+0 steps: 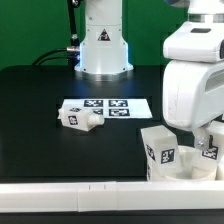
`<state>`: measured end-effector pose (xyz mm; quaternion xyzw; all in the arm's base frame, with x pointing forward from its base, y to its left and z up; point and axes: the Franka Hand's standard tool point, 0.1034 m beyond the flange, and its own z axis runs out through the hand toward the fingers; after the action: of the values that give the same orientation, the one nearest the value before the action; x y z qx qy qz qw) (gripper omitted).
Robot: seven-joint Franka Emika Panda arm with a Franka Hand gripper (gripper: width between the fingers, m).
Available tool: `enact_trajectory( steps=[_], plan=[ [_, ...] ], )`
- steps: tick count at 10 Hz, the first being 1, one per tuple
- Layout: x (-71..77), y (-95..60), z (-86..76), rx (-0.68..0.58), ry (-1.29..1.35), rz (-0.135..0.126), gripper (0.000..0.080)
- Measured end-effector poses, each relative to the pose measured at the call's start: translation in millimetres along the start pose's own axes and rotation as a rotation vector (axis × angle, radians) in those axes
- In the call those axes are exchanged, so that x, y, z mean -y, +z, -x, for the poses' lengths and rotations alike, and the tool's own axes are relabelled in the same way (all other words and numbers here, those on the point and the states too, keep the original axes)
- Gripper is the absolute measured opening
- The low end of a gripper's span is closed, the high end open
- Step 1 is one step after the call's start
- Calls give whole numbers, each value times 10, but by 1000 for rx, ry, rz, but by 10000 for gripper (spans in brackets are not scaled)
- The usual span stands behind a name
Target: Assemble stool
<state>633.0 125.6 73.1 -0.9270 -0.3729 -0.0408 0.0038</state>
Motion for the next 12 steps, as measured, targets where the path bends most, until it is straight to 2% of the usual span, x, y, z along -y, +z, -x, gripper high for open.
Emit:
enact_trajectory(
  steps=[1, 2, 3, 5, 6, 10, 11, 12],
  plan=[
    [0, 0, 0, 0, 40, 0, 405],
    [-9, -2, 3, -1, 140, -1, 405],
    [-58, -22, 14, -8, 259, -2, 334],
    [-42, -5, 15, -21, 644, 5, 334],
    [-65, 12, 46, -30, 865, -6, 334],
    [-89, 15, 64, -23, 1116, -8, 335],
    [-93, 14, 67, -25, 1258, -13, 335],
    [-97, 18, 95, -31, 1515, -22, 335]
  ],
)
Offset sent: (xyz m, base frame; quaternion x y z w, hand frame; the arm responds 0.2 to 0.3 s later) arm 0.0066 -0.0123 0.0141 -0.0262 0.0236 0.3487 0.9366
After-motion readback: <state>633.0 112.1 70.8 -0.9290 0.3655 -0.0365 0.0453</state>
